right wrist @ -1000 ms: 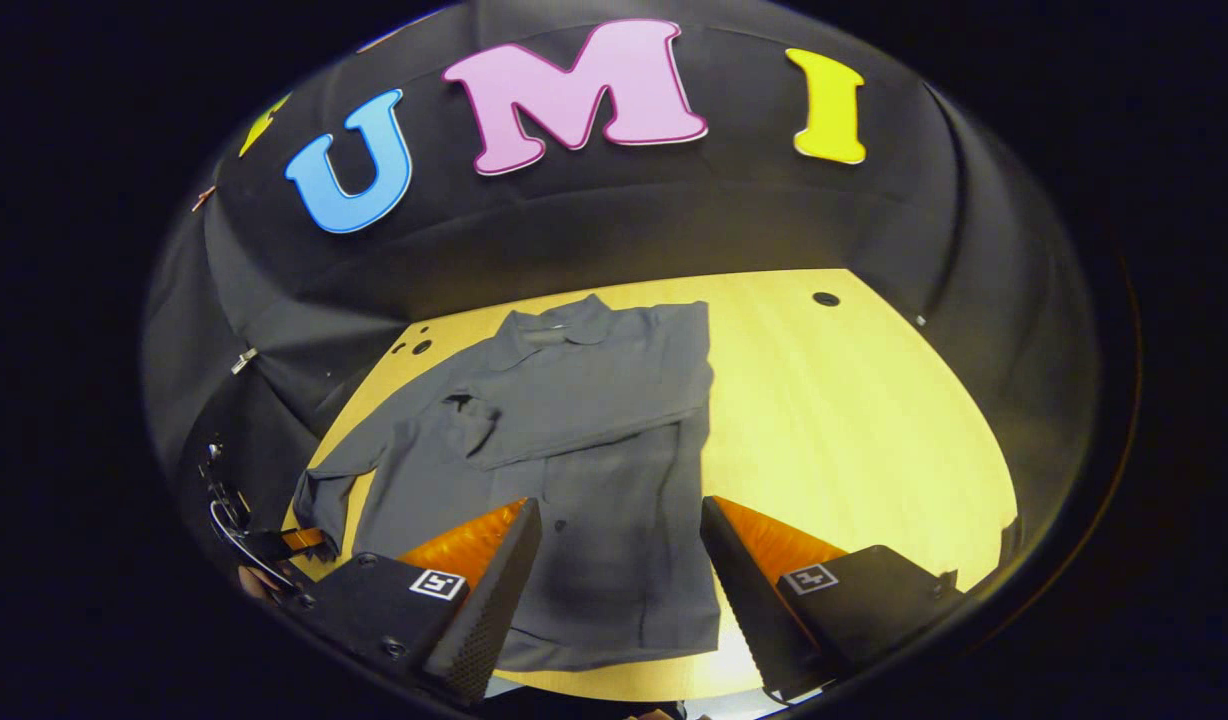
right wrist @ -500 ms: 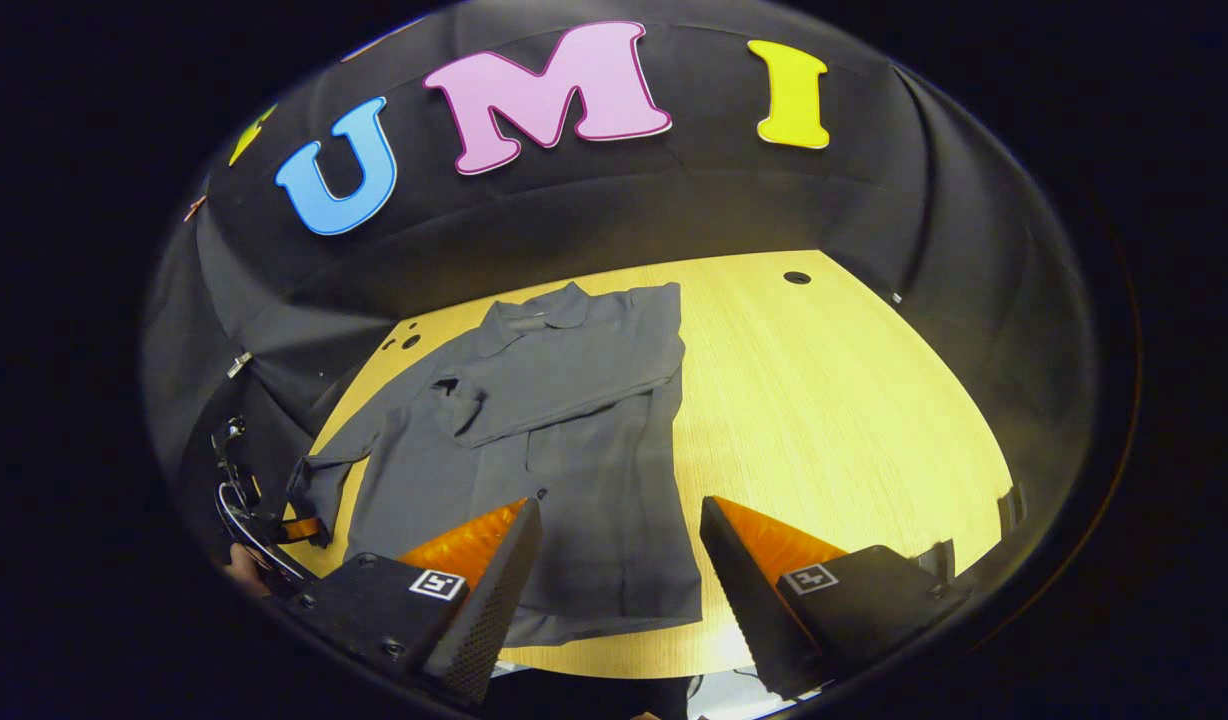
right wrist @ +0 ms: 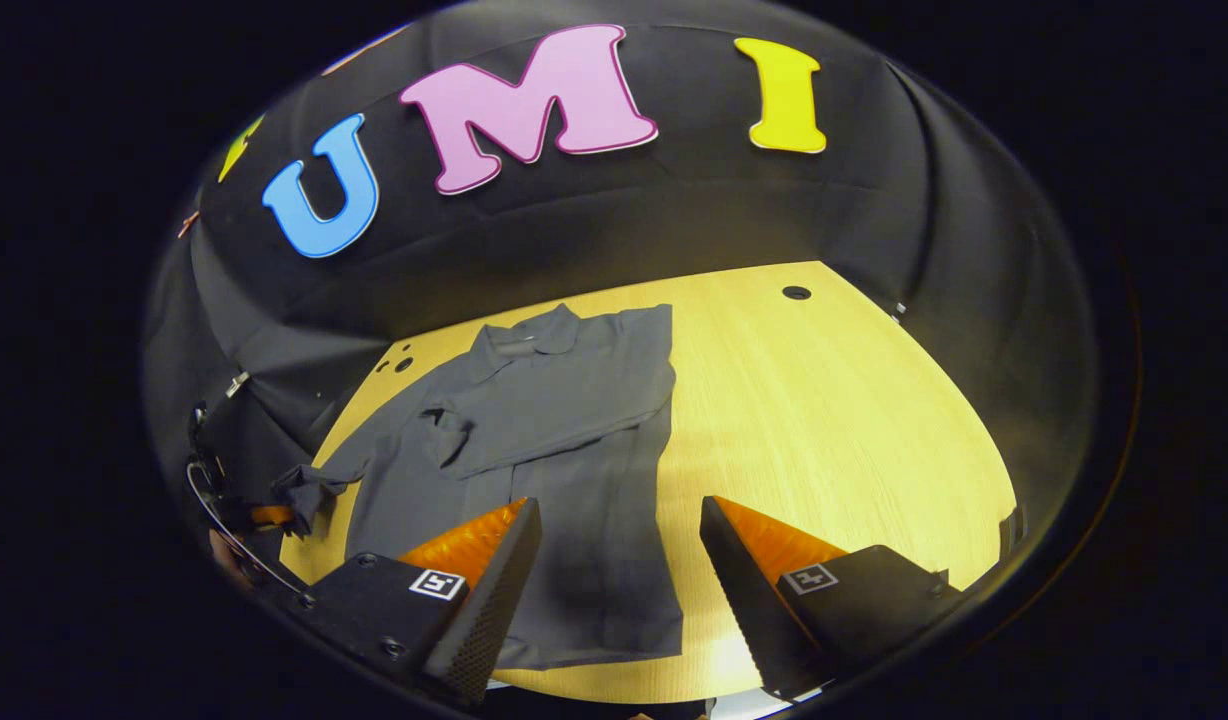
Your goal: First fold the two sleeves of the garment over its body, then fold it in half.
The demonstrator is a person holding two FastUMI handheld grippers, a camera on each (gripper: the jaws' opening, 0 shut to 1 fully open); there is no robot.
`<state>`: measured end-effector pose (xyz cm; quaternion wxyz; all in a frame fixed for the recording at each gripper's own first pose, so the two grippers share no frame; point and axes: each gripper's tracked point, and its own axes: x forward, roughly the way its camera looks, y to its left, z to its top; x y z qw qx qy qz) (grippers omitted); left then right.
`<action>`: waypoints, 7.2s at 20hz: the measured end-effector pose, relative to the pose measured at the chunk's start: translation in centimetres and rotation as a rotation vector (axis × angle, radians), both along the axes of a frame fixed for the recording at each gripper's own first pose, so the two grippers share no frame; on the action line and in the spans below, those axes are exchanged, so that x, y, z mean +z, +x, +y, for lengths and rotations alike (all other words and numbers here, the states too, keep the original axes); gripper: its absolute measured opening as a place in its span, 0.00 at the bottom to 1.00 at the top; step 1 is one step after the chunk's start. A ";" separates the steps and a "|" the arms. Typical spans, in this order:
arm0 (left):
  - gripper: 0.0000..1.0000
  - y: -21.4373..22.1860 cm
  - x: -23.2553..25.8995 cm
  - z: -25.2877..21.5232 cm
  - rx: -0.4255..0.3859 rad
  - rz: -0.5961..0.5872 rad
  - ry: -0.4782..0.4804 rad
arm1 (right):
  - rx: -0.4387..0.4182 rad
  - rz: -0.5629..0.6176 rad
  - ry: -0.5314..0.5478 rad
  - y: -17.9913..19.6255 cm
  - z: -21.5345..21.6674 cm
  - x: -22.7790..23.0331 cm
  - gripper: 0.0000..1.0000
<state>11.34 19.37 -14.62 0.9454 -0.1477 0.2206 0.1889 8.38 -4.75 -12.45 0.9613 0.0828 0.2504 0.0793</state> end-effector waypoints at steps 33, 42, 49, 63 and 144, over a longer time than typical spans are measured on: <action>0.12 23.7 9.4 -49.3 -0.815 -0.049 0.356 | -0.182 0.061 0.083 1.4 -13.4 -3.3 0.99; 0.84 21.1 11.5 -53.6 -0.922 -0.152 0.394 | -0.164 0.082 0.086 0.8 -12.2 -3.6 0.99; 0.98 13.1 10.9 -40.7 -0.748 -0.164 0.332 | -0.105 0.125 0.057 0.7 -9.0 -4.6 0.99; 0.98 -6.6 -5.8 -15.7 -0.395 0.103 0.154 | 0.026 0.295 0.043 -2.8 1.2 -11.5 0.99; 0.05 21.0 15.8 -23.7 -0.601 -0.336 0.093 | 0.021 -0.027 0.281 22.7 13.2 2.3 0.07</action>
